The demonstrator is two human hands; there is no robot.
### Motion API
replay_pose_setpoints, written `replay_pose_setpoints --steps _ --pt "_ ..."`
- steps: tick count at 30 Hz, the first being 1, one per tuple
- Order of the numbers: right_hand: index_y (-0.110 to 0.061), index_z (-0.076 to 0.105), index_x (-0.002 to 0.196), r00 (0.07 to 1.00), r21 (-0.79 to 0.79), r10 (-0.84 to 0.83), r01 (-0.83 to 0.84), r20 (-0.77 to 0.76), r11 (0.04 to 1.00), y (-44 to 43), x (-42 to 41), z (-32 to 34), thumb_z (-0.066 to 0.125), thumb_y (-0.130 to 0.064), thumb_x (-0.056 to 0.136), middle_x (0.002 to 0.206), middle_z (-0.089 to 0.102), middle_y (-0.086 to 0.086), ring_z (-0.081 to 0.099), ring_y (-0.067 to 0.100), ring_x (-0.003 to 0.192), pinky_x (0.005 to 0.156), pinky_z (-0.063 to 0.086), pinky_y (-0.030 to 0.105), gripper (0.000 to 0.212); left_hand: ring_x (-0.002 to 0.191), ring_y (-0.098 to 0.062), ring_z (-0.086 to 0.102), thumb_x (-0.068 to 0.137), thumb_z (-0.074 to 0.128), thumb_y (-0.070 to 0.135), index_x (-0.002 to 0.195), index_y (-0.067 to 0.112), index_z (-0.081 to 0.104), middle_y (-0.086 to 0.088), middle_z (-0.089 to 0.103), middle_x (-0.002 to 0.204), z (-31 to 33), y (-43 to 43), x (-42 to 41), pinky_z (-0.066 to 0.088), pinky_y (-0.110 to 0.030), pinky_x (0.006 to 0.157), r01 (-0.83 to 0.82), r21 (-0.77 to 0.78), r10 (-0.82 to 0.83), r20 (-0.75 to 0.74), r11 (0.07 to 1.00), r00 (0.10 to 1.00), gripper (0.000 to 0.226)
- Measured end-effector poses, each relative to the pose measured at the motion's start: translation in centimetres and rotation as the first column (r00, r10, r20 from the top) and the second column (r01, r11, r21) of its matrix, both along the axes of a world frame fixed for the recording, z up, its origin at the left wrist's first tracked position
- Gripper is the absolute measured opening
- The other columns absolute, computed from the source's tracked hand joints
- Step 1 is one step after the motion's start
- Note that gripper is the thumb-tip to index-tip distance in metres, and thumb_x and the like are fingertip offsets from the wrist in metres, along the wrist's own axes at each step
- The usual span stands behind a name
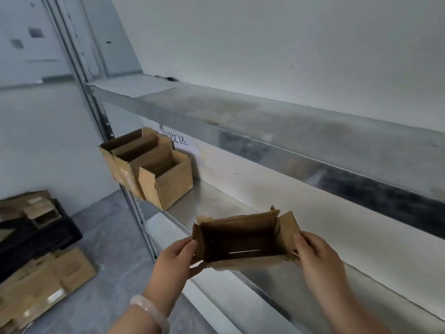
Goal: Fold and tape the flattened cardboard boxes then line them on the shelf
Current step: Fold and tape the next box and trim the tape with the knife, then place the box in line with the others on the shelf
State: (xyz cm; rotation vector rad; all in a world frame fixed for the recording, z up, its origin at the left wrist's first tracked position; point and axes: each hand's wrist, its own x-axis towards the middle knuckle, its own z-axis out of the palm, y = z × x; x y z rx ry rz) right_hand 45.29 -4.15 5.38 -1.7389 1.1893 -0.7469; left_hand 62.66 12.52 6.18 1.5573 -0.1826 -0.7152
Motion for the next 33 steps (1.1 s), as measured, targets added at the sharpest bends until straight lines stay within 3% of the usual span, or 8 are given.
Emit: replay_pose_setpoints --steps 4,11,18,21,25,26,30,33 --pt "-0.018 0.066 0.114 1.0 -0.01 0.02 -0.02 0.002 1.0 0.0 9.2 -0.7 0.049 -0.03 0.099 0.101 0.063 -0.005 0.055 0.013 0.092 0.08 0.038 0.028 0.025 0.084 -0.022 0.071 0.097 0.051 0.016 0.111 0.017 0.064 -0.01 0.073 0.09 -1.1 1.0 7.9 0.058 -0.037 0.075 -0.003 0.054 0.005 -0.037 0.999 0.999 0.019" --pt "-0.02 0.063 0.116 0.999 0.065 0.029 -0.03 0.022 0.997 -1.1 21.0 -1.2 0.048 -0.033 0.1 0.103 0.062 -0.007 0.055 0.01 0.093 0.069 0.041 0.019 0.026 0.099 -0.029 0.066 0.097 0.051 0.015 0.136 0.029 0.046 -0.007 0.067 0.104 -1.2 0.6 17.5 0.054 -0.049 0.089 0.003 0.085 0.005 -0.103 0.996 0.995 0.041" --pt "-0.019 0.06 0.125 0.995 0.095 0.102 -0.1 -0.018 0.99 -4.8 29.2 -1.2 0.047 -0.035 0.1 0.112 0.061 -0.003 0.052 0.013 0.099 0.084 0.037 0.027 0.032 0.094 -0.025 0.068 0.096 0.053 0.013 0.129 0.031 0.046 -0.003 0.061 0.112 -2.2 -1.7 22.6 0.057 -0.039 0.084 0.016 0.112 -0.004 -0.106 0.994 0.994 0.038" --pt "-0.023 0.054 0.134 0.982 0.193 0.183 -0.173 -0.036 0.966 -6.6 31.9 -1.8 0.045 -0.043 0.1 0.124 0.057 -0.004 0.053 0.018 0.115 0.096 0.042 0.034 0.041 0.095 -0.026 0.067 0.095 0.054 0.018 0.125 0.031 0.045 -0.004 0.059 0.116 -2.2 -2.7 23.9 0.055 -0.041 0.09 0.0 0.108 0.009 -0.078 0.994 0.997 0.033" --pt "-0.029 0.048 0.138 0.979 0.373 0.202 -0.193 0.014 0.908 -7.9 34.2 -2.8 0.049 -0.086 0.069 0.138 0.053 -0.003 0.049 0.024 0.128 0.11 0.038 0.045 0.09 0.097 -0.024 0.065 0.094 0.055 0.019 0.119 0.028 0.049 -0.005 0.058 0.117 -2.2 -3.4 25.3 0.054 -0.036 0.091 -0.035 0.096 0.037 -0.018 0.995 0.999 0.027" --pt "-0.028 0.046 0.14 0.979 0.379 0.203 -0.198 0.026 0.904 -7.7 34.5 -2.9 0.051 -0.087 0.067 0.141 0.05 -0.001 0.048 0.026 0.13 0.111 0.037 0.047 0.094 0.097 -0.023 0.065 0.094 0.056 0.018 0.114 0.03 0.05 -0.004 0.057 0.117 -2.3 -3.6 25.5 0.055 -0.034 0.089 -0.035 0.093 0.036 -0.006 0.995 0.999 0.024" --pt "-0.014 0.047 0.13 0.998 0.292 0.001 -0.019 0.063 0.956 -5.2 33.5 -4.6 0.058 -0.054 0.088 0.128 0.056 0.01 0.056 0.028 0.114 0.095 0.049 0.041 0.059 0.094 -0.021 0.064 0.093 0.058 0.02 0.102 0.039 0.047 0.004 0.052 0.115 -3.2 -3.6 26.0 0.055 -0.023 0.078 0.035 0.119 -0.04 0.044 0.992 0.998 0.023" --pt "-0.024 0.054 0.124 0.988 0.453 0.031 -0.097 0.15 0.886 -3.0 33.4 -7.0 0.039 -0.065 0.088 0.118 0.064 0.004 0.063 0.022 0.105 0.097 0.051 0.045 0.057 0.095 -0.018 0.062 0.09 0.059 0.029 0.109 0.039 0.044 0.006 0.049 0.122 -4.0 -3.2 26.4 0.054 -0.029 0.086 0.102 0.166 -0.12 0.105 0.981 0.987 0.026"
